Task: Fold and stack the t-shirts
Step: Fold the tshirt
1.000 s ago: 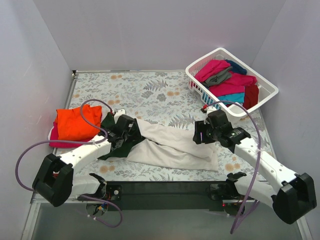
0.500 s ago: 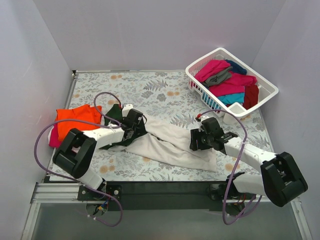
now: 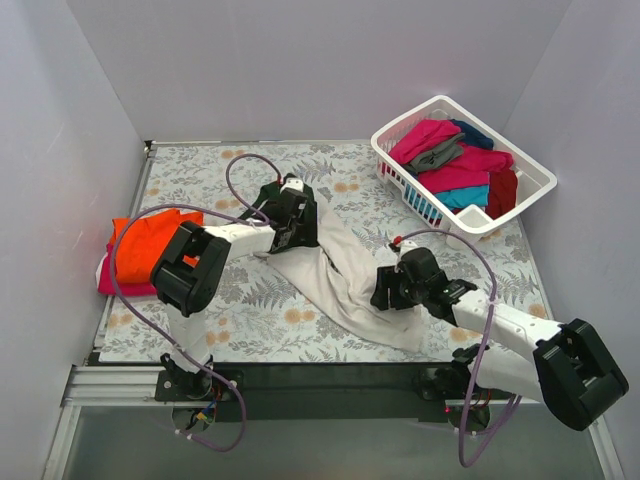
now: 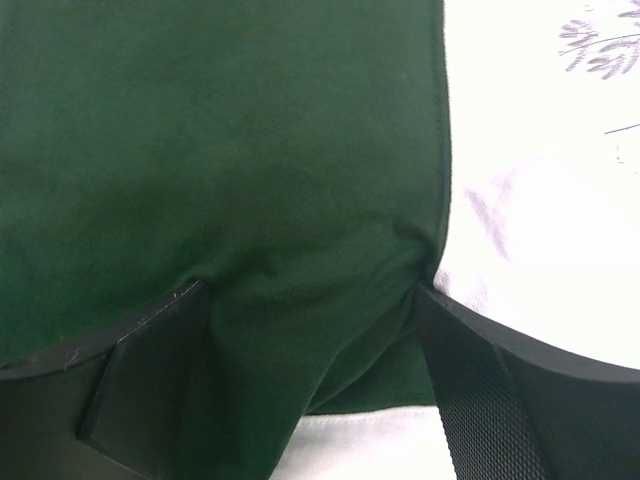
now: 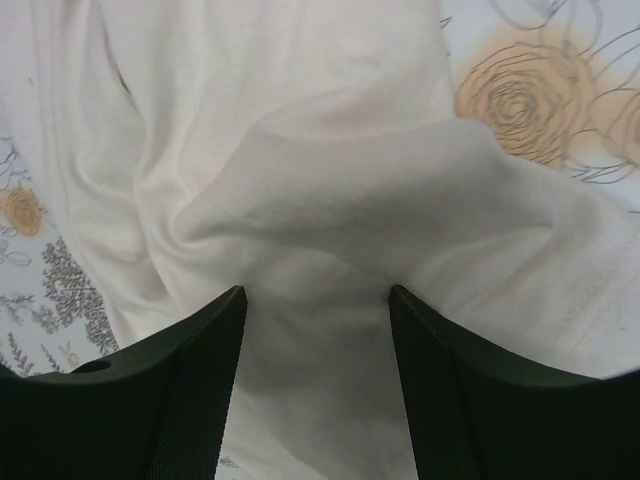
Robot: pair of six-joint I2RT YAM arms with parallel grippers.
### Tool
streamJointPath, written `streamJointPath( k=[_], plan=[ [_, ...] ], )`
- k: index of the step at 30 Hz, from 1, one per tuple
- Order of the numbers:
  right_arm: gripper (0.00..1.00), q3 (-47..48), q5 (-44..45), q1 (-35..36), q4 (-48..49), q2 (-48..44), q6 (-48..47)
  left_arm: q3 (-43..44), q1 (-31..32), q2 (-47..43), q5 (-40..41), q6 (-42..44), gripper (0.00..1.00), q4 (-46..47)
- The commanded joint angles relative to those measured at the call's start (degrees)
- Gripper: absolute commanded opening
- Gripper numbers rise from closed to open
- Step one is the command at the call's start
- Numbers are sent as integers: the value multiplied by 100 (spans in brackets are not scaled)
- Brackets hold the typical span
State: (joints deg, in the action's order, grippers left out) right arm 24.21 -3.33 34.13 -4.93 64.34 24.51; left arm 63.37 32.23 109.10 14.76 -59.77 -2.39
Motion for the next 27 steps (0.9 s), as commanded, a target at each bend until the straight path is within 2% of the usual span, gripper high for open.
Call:
streamJointPath(
  k=[1,4,9,13,16,18,21,27],
  plan=[
    [54,-329,-423,523,-948,71,536,262,56,191,-380,273,76,-331],
    [55,-136,-187,823,-1298,-105,695,368,64,33,243,229,76,-647],
    [56,846,306,1139,-2151,-772,678,378,56,-467,747,10,77,-1167],
    [59,1419,912,1166,-2425,-1107,362,70,56,-1380,914,-315,78,-1202],
    [61,1675,1405,1157,-2233,-915,-6,-167,3,-1785,941,-509,80,-1211],
    [62,1693,1537,1157,-1760,-731,-174,-281,-190,-1839,784,-781,81,-1351],
    [56,1710,1424,1149,-1048,-195,-552,-544,-471,-1770,546,-1018,81,-1492],
    [48,1728,1327,1157,-360,948,-992,-756,-762,-1383,220,-1090,81,-1290]
  ],
)
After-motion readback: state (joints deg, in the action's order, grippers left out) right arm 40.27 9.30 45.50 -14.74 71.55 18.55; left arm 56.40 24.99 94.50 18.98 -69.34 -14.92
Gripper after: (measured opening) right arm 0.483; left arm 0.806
